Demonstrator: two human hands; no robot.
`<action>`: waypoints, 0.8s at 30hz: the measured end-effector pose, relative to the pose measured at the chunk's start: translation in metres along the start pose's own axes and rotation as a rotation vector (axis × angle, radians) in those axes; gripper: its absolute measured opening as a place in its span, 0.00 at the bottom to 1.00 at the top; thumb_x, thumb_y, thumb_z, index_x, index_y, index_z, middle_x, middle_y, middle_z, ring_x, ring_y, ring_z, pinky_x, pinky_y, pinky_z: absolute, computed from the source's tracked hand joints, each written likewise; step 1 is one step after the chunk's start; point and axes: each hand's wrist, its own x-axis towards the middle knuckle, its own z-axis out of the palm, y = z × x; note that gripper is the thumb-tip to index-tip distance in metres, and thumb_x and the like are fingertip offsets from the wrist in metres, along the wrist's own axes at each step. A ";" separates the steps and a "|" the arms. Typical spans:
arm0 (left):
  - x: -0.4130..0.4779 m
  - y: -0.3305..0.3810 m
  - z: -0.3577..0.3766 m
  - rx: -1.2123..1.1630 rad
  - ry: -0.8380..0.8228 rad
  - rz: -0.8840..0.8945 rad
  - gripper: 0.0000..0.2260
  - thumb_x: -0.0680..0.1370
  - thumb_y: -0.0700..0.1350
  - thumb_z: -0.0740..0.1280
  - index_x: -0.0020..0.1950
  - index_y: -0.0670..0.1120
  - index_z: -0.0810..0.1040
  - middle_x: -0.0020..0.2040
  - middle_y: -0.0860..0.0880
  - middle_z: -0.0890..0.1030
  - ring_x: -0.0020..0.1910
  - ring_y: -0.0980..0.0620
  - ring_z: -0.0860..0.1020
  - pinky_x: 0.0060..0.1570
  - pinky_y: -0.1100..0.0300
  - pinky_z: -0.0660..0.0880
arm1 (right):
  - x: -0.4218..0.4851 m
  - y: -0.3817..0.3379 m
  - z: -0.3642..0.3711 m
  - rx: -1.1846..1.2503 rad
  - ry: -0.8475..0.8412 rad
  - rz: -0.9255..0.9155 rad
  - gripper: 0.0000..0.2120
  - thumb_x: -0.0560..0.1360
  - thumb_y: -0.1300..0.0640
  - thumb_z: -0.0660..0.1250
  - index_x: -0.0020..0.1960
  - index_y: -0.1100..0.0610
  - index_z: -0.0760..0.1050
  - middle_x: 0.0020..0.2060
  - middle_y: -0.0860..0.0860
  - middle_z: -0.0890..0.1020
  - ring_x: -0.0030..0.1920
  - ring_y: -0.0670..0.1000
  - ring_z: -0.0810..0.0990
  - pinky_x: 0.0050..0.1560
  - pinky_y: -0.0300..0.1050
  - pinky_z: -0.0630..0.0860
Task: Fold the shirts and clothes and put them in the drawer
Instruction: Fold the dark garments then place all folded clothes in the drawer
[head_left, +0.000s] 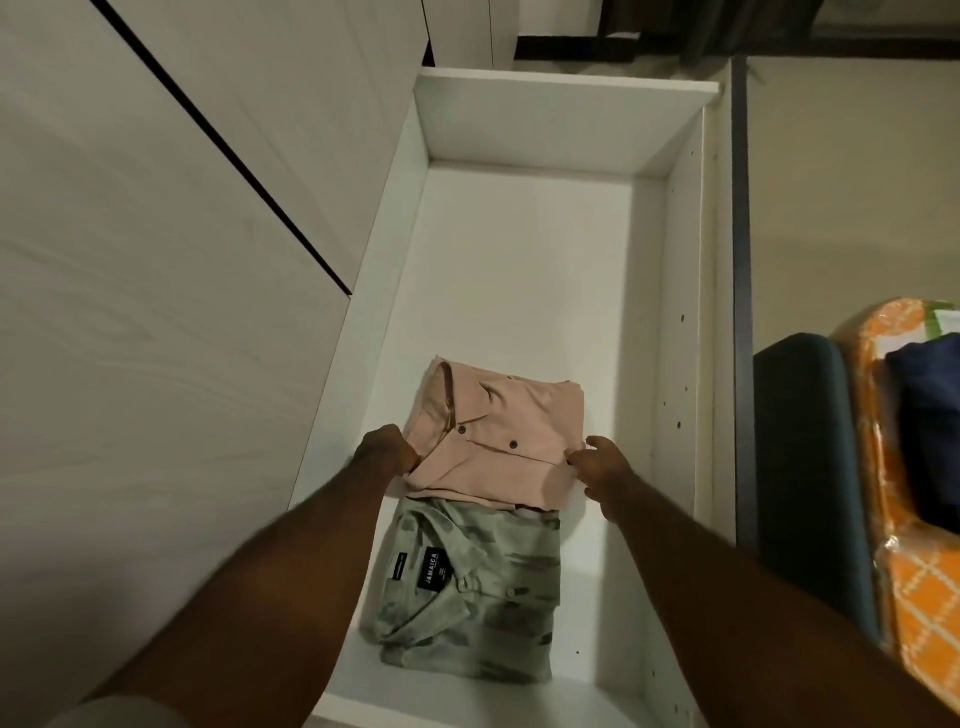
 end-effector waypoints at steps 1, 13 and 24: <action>-0.006 0.003 -0.006 0.000 0.024 0.014 0.24 0.73 0.52 0.74 0.64 0.40 0.74 0.62 0.39 0.80 0.60 0.39 0.80 0.57 0.51 0.79 | -0.006 0.000 -0.004 0.009 -0.001 -0.002 0.29 0.79 0.54 0.69 0.77 0.56 0.65 0.68 0.56 0.72 0.62 0.56 0.74 0.54 0.48 0.72; -0.134 0.089 -0.037 -0.195 0.175 0.339 0.07 0.76 0.43 0.72 0.52 0.42 0.83 0.53 0.46 0.83 0.57 0.44 0.80 0.51 0.59 0.74 | -0.122 -0.041 -0.107 0.171 -0.299 -0.160 0.14 0.79 0.46 0.71 0.61 0.51 0.76 0.61 0.56 0.81 0.61 0.57 0.81 0.66 0.55 0.76; -0.312 0.221 -0.031 -0.268 0.156 0.662 0.07 0.77 0.46 0.74 0.47 0.42 0.82 0.37 0.49 0.84 0.35 0.51 0.81 0.40 0.61 0.76 | -0.232 0.008 -0.297 0.454 -0.287 -0.285 0.18 0.81 0.48 0.66 0.68 0.55 0.77 0.63 0.59 0.82 0.63 0.60 0.82 0.63 0.56 0.78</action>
